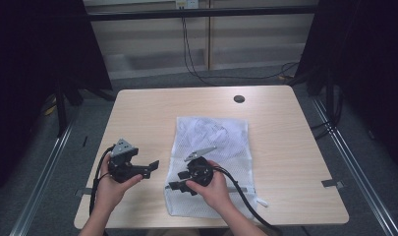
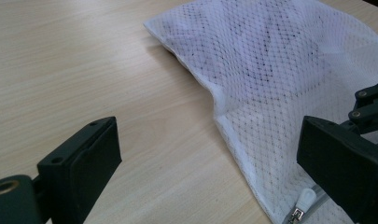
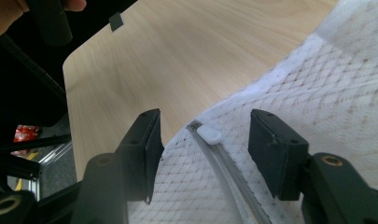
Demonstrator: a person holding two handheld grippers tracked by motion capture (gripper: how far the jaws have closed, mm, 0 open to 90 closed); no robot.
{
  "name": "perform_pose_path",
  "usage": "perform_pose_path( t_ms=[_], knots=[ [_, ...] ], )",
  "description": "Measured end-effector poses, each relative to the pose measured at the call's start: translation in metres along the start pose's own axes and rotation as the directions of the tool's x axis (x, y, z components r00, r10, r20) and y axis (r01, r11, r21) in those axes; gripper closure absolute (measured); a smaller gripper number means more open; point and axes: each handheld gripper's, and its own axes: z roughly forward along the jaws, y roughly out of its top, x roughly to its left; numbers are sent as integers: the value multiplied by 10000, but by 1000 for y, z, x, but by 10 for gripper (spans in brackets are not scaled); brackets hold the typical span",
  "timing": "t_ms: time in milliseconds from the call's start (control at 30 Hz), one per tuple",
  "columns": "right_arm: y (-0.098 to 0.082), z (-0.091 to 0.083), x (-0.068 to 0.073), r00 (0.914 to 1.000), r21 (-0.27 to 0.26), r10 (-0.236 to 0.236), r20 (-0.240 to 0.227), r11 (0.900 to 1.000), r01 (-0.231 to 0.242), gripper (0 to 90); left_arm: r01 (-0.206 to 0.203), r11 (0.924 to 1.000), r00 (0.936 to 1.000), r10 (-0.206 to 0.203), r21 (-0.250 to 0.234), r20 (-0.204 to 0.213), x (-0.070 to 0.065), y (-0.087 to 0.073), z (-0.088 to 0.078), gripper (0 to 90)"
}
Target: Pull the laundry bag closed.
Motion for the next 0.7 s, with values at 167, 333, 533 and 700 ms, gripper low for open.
perform_pose_path(
  t_ms=[167, 333, 533, 700],
  knots=[
    [-1, 4, -1, 9998, 149, 190, -78, 9997, -189, 503, -2, 10000, 10000, 2, 4, -8, 0, 0, 0, 60],
    [-1, 7, -3, 9978, 262, 615, -250, 9978, -608, 581, -14, 10000, 10000, 14, -11, -41, -1, 0, 2, 60],
    [-1, 12, -4, 9957, 345, 867, -312, 9957, -856, 625, -59, 10000, 10000, 59, 15, -56, 0, 0, 2, 62],
    [-2, 16, -4, 9935, 438, 1080, -366, 9934, -1064, 643, -35, 10000, 10000, 35, 15, -73, -1, 0, 2, 62]
  ],
)
